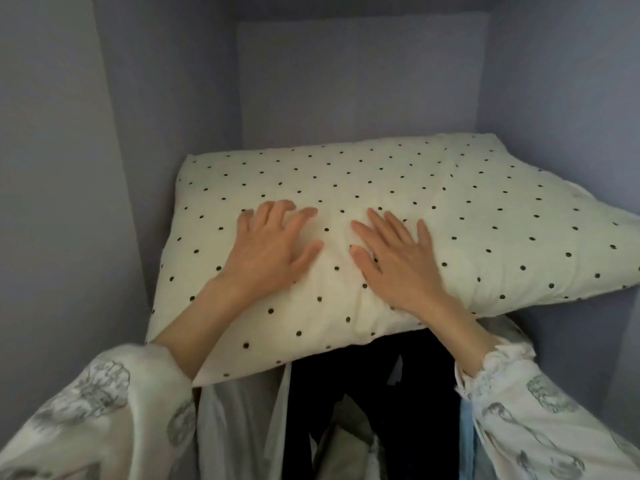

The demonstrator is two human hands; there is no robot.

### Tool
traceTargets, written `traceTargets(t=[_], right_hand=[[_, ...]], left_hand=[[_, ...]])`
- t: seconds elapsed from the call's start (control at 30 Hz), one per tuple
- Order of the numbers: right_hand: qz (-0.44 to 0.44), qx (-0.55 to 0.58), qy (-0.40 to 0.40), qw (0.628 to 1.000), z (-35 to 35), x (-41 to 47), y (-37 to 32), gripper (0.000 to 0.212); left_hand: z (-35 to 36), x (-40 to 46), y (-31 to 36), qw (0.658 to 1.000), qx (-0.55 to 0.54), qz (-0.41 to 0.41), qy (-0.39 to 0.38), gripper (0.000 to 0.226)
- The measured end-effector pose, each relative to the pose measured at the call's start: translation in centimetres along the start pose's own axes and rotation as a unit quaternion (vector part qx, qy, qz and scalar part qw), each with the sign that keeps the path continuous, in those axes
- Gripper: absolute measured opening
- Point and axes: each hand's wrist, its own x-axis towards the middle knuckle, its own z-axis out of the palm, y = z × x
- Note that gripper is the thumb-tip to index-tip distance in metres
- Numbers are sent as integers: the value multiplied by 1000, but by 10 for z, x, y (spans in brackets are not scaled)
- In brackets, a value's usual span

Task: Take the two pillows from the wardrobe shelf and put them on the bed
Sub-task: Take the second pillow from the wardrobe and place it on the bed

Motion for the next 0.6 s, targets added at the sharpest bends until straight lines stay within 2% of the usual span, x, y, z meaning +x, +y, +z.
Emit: traceTargets(t=[0.07,0.13,0.23,0.33,0.47,0.6], right_hand=[[-13,-14,29,999,8,-13,-1,59],[-22,-9,54,998,15,-21,0,57],[8,-7,88,996,15,-2,12,57],[54,-34,114,991,6,36,22,59],[35,-93,173,980,19,41,26,56],[-1,-114,229,967,37,22,34,56]], left_hand=[[14,15,-9,997,40,-20,-57,61],[31,16,-11,995,75,-13,-69,63],[44,0,-6,996,87,2,-6,63],[48,-16,3,997,72,9,21,58],[44,-13,-3,996,61,29,59,50],[15,45,-12,987,97,35,123,59]])
